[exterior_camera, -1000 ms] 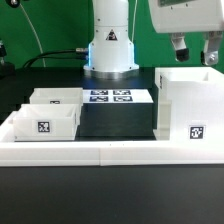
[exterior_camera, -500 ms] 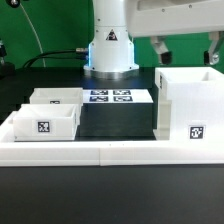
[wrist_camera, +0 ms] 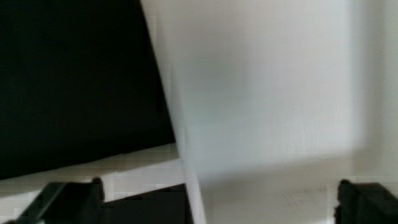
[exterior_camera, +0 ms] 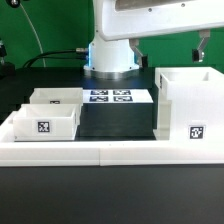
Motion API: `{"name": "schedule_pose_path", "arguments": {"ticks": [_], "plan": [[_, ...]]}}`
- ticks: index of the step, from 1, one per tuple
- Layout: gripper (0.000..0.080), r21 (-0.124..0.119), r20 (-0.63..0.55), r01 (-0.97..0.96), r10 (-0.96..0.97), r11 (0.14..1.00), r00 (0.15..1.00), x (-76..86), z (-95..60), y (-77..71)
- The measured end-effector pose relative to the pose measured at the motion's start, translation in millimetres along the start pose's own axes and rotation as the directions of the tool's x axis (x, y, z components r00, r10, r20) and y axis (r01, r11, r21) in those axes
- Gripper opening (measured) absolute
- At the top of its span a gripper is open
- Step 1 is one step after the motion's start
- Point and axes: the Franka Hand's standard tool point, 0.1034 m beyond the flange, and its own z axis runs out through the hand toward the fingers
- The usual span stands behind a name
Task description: Assemble drawer
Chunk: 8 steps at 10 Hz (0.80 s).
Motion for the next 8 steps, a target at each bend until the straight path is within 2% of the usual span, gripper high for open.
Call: {"name": "schedule_pose_path", "arguments": {"ticks": [2, 3, 4, 5, 6, 7, 8], "plan": [[0.0649, -0.004, 0.001, 0.094, -0.094, 0.996, 0.996, 0.0, 0.5, 1.5], [0.0649, -0.045, 0.014, 0.177, -0.176, 0.983, 0.984, -1.0, 2.7, 8.1], [0.0649, -0.065, 0.019, 0.228, -0.227, 0.972, 0.974, -3.3, 4.2, 17.7], [0.0649, -0.079, 0.021, 0.243, -0.242, 0.967, 0.97, -8.6, 4.2, 31.7], [0.0649, -0.084, 0.017, 0.263, -0.262, 0.961, 0.965, -11.9, 4.5, 48.3], [0.0649, -0.089, 0.019, 0.272, -0.272, 0.958, 0.962, -14.6, 6.0, 71.0], [0.0649, -0.083, 0.021, 0.258, -0.257, 0.963, 0.966, -16.8, 8.2, 90.2]]}}
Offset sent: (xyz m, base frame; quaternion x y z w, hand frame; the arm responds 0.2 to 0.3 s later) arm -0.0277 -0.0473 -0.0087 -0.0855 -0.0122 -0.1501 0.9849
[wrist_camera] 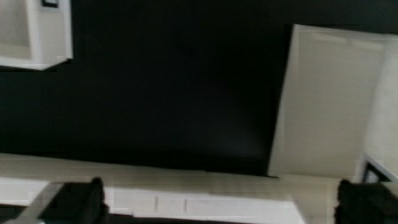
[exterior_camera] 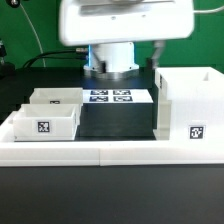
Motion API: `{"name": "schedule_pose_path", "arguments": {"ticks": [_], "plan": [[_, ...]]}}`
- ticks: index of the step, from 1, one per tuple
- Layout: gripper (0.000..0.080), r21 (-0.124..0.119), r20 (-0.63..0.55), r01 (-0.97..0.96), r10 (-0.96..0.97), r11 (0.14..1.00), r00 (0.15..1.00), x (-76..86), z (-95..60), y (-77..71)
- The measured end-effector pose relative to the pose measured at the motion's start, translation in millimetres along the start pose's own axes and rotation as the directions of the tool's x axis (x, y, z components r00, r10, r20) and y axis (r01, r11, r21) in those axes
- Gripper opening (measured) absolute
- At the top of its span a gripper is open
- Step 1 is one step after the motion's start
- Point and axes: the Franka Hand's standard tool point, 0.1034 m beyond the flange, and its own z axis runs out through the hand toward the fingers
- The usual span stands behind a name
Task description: Assemble drawer
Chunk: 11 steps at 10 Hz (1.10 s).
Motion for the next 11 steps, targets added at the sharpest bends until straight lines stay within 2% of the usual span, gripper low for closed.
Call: {"name": "schedule_pose_path", "arguments": {"ticks": [1, 3, 6, 8, 9, 11], "plan": [[0.0649, 0.0, 0.003, -0.011, 0.011, 1.0, 1.0, -2.3, 1.8, 7.5], [0.0649, -0.001, 0.003, -0.003, 0.003, 1.0, 1.0, -0.9, 1.9, 2.0], [0.0649, -0.002, 0.007, -0.01, 0.01, 1.0, 1.0, -2.8, 3.8, 5.6], [0.0649, -0.013, 0.015, -0.038, 0.038, 0.999, 0.999, -15.5, 13.2, 23.1], [0.0649, -0.01, 0.012, -0.05, 0.05, 0.999, 0.999, -24.4, 19.9, 30.3], [0.0649, -0.013, 0.024, -0.074, 0.074, 0.997, 0.997, -41.6, 33.8, 39.1]]}}
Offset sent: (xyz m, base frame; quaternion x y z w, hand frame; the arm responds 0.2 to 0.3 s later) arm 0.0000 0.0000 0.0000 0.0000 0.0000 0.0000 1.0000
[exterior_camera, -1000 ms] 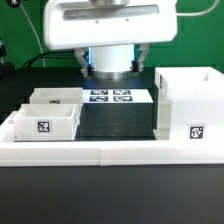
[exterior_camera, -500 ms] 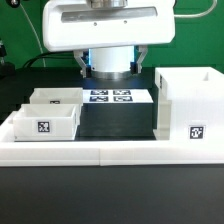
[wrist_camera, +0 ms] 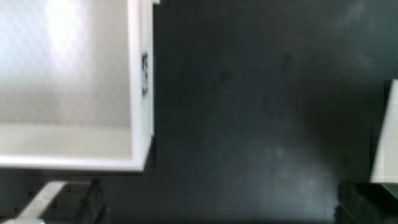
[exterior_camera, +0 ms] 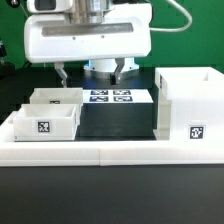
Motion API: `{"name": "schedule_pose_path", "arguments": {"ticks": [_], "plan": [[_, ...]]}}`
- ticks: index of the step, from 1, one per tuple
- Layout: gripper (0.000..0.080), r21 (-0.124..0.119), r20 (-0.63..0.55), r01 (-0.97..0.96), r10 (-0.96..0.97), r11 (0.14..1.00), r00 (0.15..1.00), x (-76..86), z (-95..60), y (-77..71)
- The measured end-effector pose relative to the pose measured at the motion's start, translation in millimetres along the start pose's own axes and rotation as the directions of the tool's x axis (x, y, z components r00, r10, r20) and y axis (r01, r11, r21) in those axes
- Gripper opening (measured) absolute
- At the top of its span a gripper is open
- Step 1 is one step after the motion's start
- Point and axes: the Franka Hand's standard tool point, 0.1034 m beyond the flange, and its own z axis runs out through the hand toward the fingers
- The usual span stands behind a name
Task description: Assemble drawer
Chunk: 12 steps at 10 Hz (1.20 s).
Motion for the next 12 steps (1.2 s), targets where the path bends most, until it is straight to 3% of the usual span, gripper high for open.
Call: {"name": "schedule_pose_path", "arguments": {"ticks": [2, 4, 9, 11, 12], "plan": [[0.0649, -0.003, 0.026, -0.01, 0.01, 1.0, 1.0, -14.8, 18.9, 3.4], [0.0649, -0.015, 0.024, 0.003, -0.003, 1.0, 1.0, -18.0, 32.9, 12.5], [0.0649, -0.018, 0.022, 0.004, -0.003, 1.0, 1.0, -18.1, 36.1, 12.9], [0.0649, -0.006, 0.027, -0.009, 0.009, 1.0, 1.0, -22.3, 42.1, 23.1], [0.0649, -0.018, 0.013, -0.013, 0.013, 1.0, 1.0, -24.7, 50.0, 26.0]]}}
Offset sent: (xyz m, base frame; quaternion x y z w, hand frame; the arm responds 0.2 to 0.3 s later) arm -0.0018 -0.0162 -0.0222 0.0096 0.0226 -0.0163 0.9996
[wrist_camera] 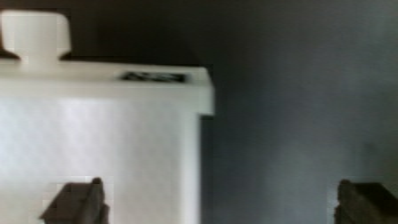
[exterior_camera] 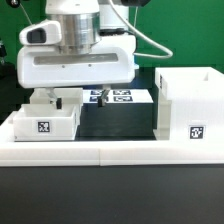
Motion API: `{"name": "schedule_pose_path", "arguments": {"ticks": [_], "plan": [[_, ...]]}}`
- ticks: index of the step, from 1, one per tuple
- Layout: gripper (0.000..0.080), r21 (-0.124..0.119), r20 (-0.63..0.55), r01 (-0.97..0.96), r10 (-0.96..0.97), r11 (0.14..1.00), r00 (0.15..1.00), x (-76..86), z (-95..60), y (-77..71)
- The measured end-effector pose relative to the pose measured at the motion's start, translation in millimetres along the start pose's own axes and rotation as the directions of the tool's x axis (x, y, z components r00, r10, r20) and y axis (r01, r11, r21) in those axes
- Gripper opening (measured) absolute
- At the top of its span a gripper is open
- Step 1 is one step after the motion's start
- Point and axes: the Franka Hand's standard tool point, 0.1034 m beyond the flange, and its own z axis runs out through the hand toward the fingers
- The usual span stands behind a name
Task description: Assemble drawer
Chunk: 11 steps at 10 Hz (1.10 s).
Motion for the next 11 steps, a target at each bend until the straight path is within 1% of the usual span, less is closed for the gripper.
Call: {"name": "schedule_pose_path", "arguments": {"ticks": [1, 2, 4, 8, 9, 10, 11], "plan": [[0.0649, -0.005, 0.003, -0.001, 0.001, 1.0, 1.0, -4.3, 8.5, 0.3], [0.0649, -0.011, 0.001, -0.001, 0.001, 1.0, 1.0, -5.9, 13.9, 1.7], [0.0649, -0.018, 0.001, -0.003, 0.003, 1.0, 1.0, -7.8, 21.1, 4.1], [0.0649, -0.024, -0.004, -0.003, 0.003, 1.0, 1.0, -8.6, 24.6, 5.0], [0.0538, -0.024, -0.004, -0.004, 0.004, 1.0, 1.0, -8.7, 24.6, 5.2], [0.0403, -0.024, -0.004, -0.004, 0.004, 1.0, 1.0, -8.6, 24.6, 5.2], [0.0403, -0.024, -0.004, -0.004, 0.004, 1.0, 1.0, -8.6, 24.6, 5.1]]}}
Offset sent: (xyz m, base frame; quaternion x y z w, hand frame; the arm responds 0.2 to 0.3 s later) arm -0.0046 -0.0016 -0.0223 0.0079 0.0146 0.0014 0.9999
